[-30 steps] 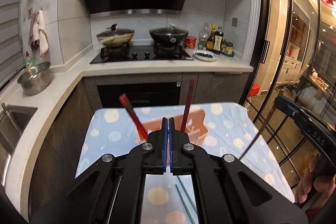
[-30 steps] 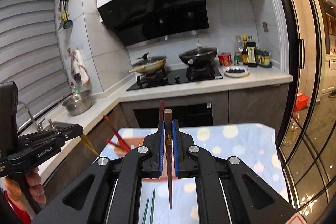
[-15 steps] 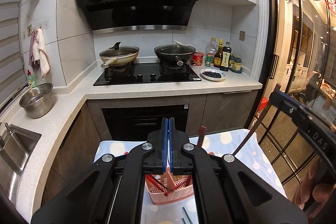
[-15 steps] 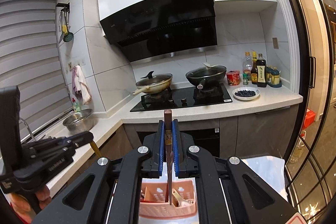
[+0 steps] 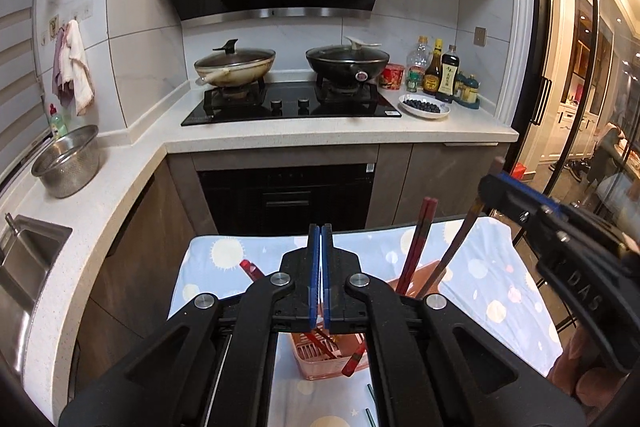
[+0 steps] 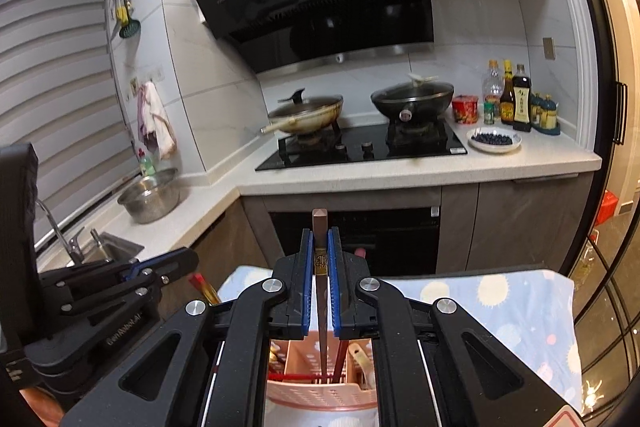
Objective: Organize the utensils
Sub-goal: 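Carry the gold spoon and brown chopstick over the pink holder and lower them in, then open both tools and withdraw them from the pink holder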
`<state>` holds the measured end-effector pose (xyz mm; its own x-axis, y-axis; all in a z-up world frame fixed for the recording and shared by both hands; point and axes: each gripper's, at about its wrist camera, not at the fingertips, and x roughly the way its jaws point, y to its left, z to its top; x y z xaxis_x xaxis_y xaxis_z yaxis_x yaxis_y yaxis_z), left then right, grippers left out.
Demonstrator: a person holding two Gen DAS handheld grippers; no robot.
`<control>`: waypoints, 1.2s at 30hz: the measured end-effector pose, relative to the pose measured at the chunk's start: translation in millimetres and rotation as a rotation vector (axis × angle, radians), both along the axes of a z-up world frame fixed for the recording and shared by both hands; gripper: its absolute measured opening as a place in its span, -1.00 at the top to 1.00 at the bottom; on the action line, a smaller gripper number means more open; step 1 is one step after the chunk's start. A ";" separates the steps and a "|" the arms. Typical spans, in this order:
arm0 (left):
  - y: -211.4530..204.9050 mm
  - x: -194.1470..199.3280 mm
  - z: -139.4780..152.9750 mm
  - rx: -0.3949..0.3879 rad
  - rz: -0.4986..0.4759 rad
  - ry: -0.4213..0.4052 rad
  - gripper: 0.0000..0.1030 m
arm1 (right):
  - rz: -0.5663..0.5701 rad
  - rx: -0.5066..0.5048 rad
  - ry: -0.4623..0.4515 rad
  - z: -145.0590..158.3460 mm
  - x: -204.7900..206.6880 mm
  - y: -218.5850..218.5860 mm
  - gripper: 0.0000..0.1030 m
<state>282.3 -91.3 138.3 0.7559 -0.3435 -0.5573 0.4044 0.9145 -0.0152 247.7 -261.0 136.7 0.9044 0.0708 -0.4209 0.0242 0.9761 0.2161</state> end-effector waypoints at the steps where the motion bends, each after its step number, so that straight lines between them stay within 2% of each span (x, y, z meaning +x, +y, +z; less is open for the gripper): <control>1: 0.7 1.1 -3.5 0.000 0.000 0.007 0.99 | 0.001 -0.001 0.012 -5.4 2.1 1.4 0.87; 9: 4.1 9.7 -22.2 0.002 0.012 0.056 0.95 | 0.005 -0.019 0.081 -38.1 9.1 9.8 0.86; 12: 6.0 8.2 -24.4 -0.003 0.027 0.059 0.91 | -0.004 -0.020 0.079 -41.5 6.1 10.3 0.71; 14: 8.7 7.5 -25.9 -0.005 0.043 0.060 0.50 | -0.006 -0.021 0.079 -43.8 4.0 9.8 0.49; 16: 11.4 4.7 -26.9 -0.006 0.057 0.051 0.33 | -0.010 -0.022 0.077 -45.1 1.2 9.1 0.41; 29: 27.8 -10.5 -32.9 -0.025 0.073 0.065 0.31 | -0.027 -0.034 0.074 -45.5 -29.0 6.8 0.35; 36: 32.1 -23.7 -43.7 -0.011 0.070 0.080 0.29 | -0.025 -0.017 0.105 -58.8 -52.1 8.1 0.35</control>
